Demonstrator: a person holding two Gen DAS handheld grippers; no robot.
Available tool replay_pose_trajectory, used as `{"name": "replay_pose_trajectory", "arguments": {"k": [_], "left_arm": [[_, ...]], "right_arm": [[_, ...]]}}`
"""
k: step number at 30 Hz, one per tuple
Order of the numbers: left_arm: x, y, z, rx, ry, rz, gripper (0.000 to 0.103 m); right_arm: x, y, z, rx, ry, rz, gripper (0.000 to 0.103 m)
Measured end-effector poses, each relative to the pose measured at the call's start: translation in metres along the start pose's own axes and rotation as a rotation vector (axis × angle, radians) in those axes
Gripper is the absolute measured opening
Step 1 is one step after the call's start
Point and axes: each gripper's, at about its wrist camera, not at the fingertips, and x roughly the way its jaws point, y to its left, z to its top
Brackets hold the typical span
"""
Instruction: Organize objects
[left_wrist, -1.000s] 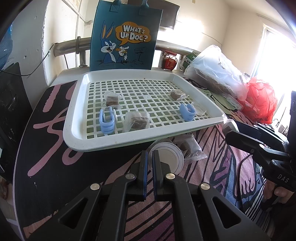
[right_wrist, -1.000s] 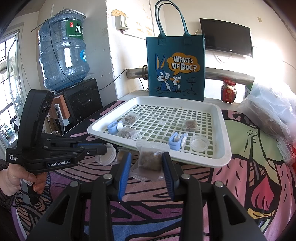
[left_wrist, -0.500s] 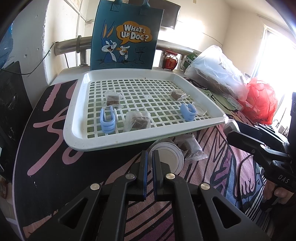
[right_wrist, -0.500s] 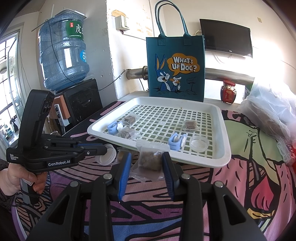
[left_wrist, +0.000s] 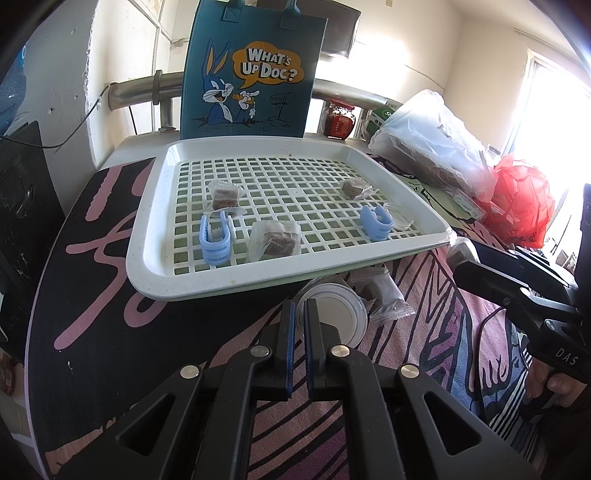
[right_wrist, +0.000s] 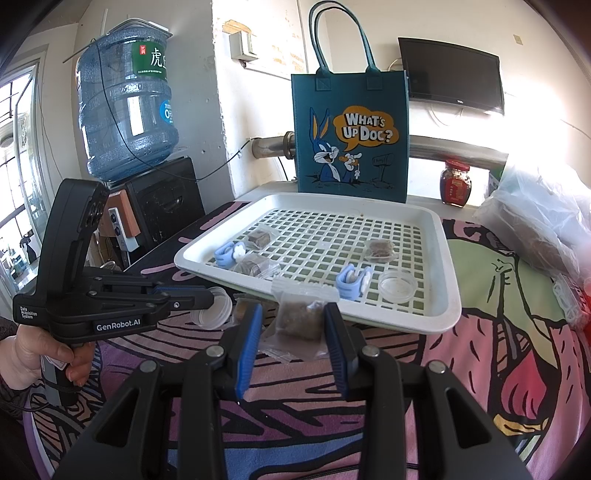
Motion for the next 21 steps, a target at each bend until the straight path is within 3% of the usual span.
{"name": "replay_pose_trajectory", "arguments": {"k": [21], "left_arm": [[0.0003, -0.0009, -0.0011, -0.003, 0.004, -0.002, 0.004]], "right_arm": [[0.0, 0.0002, 0.0002, -0.001, 0.0, -0.001, 0.034]]}}
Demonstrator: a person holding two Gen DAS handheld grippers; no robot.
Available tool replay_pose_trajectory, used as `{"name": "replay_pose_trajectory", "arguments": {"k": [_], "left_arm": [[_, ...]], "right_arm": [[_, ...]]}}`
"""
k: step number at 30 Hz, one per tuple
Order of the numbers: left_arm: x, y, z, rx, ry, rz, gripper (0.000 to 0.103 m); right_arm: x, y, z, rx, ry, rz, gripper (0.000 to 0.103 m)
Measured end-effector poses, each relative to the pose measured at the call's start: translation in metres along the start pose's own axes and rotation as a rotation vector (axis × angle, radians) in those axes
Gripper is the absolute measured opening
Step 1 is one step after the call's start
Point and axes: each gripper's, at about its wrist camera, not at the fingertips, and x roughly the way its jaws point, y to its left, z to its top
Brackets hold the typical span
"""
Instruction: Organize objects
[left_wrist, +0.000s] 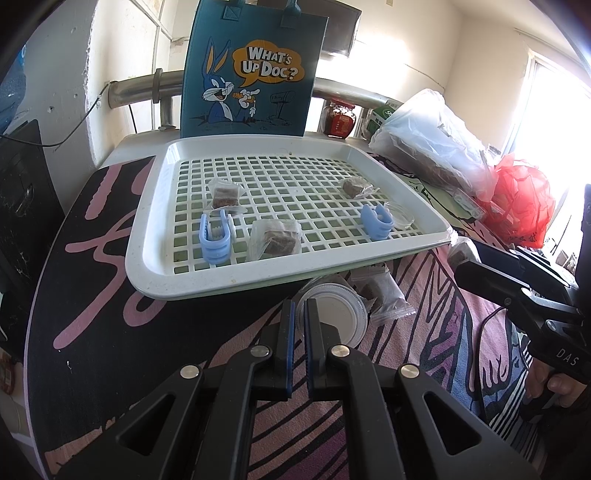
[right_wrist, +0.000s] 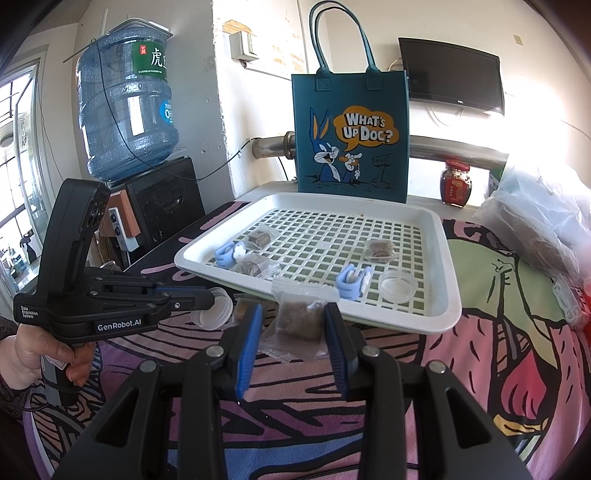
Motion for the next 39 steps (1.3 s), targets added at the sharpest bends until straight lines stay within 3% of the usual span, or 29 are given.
{"name": "replay_pose_trajectory", "arguments": {"k": [27, 39], "left_arm": [[0.003, 0.0, -0.001, -0.008, 0.009, 0.0, 0.004], [0.003, 0.015, 0.001, -0.093, 0.049, -0.034, 0.004]], "right_arm": [[0.001, 0.0, 0.0, 0.004, 0.002, 0.001, 0.034], [0.011, -0.016, 0.002, 0.068, 0.071, -0.003, 0.034]]}}
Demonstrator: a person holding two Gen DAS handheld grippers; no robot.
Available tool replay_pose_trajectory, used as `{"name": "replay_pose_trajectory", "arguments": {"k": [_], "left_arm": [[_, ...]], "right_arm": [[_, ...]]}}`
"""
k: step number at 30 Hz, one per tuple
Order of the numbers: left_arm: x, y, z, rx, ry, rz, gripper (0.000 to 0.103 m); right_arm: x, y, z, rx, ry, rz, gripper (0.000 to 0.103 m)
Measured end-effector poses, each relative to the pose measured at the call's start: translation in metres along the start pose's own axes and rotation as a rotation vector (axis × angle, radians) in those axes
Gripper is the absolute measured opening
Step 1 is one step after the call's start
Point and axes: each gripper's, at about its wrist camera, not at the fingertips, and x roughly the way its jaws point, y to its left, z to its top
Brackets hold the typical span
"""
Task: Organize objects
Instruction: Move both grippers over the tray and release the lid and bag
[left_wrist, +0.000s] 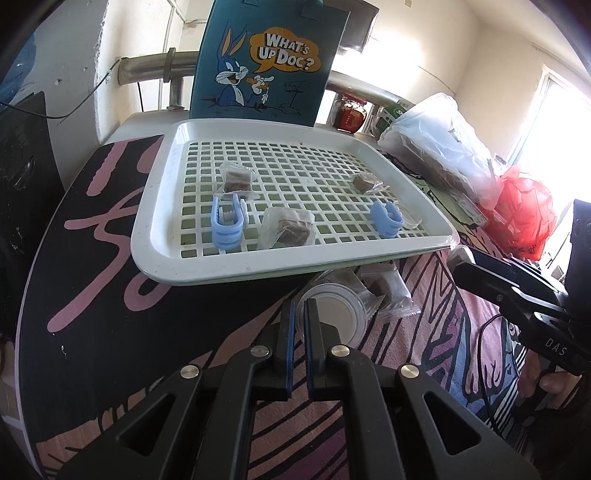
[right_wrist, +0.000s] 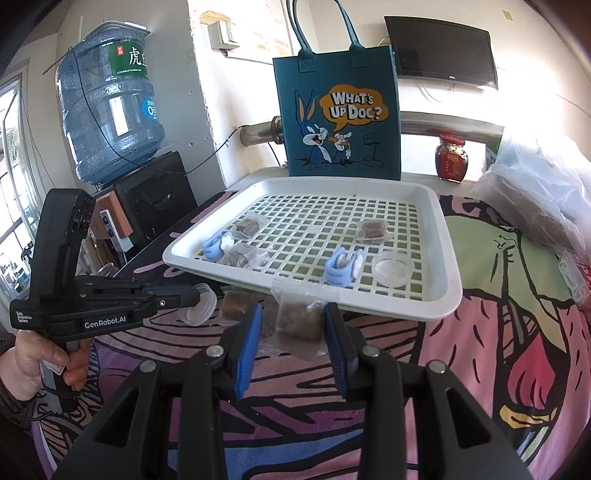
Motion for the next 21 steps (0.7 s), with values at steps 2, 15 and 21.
{"name": "replay_pose_trajectory", "arguments": {"k": [2, 15, 21], "left_arm": [[-0.008, 0.004, 0.004, -0.019, -0.012, -0.014, 0.004], [0.018, 0.044, 0.109, -0.024, -0.042, 0.123, 0.004], [0.061, 0.053, 0.133, -0.033, -0.023, 0.164, 0.004]], "right_arm": [[-0.007, -0.005, 0.007, -0.007, -0.007, -0.007, 0.034], [0.032, -0.055, 0.099, 0.007, 0.03, -0.054, 0.034], [0.107, -0.072, 0.108, 0.053, 0.156, -0.09, 0.034]]}}
